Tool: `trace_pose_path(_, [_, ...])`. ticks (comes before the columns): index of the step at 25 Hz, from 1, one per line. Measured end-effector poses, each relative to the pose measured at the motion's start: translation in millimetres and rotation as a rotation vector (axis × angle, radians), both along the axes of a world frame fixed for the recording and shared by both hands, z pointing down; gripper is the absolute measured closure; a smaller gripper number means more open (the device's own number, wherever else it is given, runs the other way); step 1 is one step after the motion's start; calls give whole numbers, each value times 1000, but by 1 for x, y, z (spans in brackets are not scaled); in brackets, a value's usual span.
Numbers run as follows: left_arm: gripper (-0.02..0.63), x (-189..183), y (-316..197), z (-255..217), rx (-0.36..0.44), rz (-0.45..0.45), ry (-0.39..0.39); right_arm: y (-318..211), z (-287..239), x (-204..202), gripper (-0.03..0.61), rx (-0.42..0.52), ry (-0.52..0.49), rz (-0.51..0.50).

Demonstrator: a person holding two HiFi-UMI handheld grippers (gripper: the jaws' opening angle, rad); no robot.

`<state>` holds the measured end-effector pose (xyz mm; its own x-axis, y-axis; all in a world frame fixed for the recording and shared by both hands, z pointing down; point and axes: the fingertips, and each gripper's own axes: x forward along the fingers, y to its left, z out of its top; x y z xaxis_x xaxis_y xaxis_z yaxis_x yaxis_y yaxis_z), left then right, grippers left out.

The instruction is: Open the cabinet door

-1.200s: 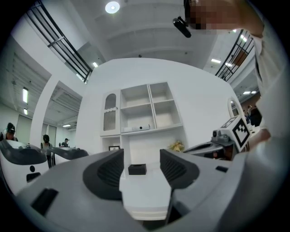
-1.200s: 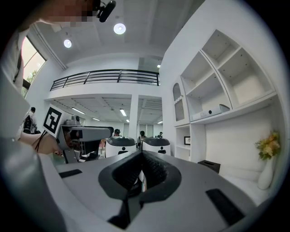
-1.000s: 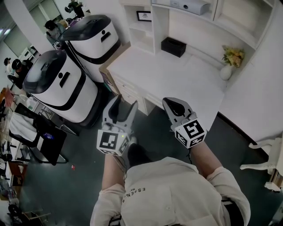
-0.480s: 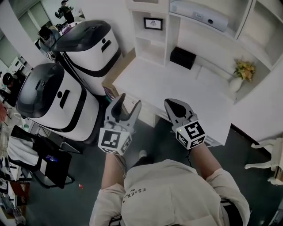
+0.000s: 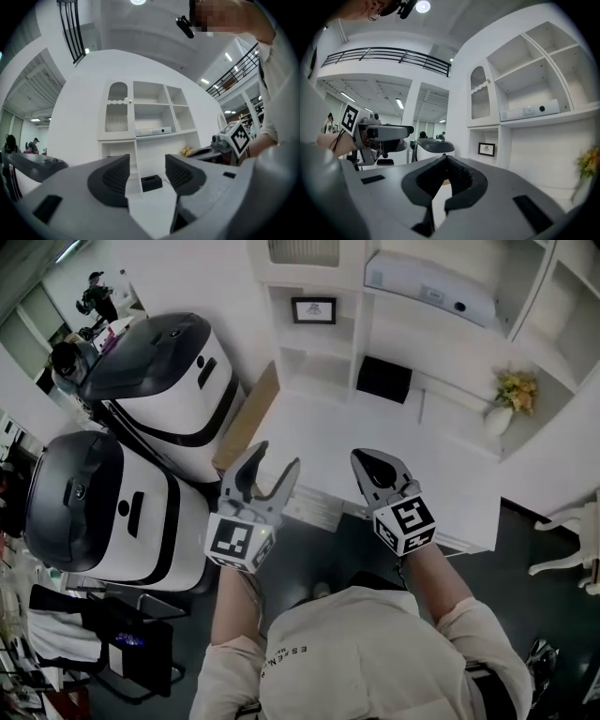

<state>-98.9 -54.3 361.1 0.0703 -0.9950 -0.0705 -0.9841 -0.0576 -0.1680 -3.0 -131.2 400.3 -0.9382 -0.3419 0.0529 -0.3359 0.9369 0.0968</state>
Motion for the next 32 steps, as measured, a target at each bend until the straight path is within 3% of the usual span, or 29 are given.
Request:
trace_pose_path(6, [385, -25, -60, -14, 25, 43, -2, -48, -18, -25, 563, 49, -1, 40])
trace_pose_path(13, [387, -32, -155, -54, 47, 118, -82, -131, -42, -31, 565, 33, -43, 93])
trace_pose_path(16, [387, -33, -194, -81, 89, 145, -96, -161, -59, -33, 564, 66, -52, 104])
trace_pose_path(24, [387, -28, -273, -164, 222, 191, -218, -224, -97, -32, 565, 129, -64, 158])
trace_pose_path(32, [387, -45, -327, -236, 310, 245, -289, -251, -126, -54, 563, 160, -71, 207])
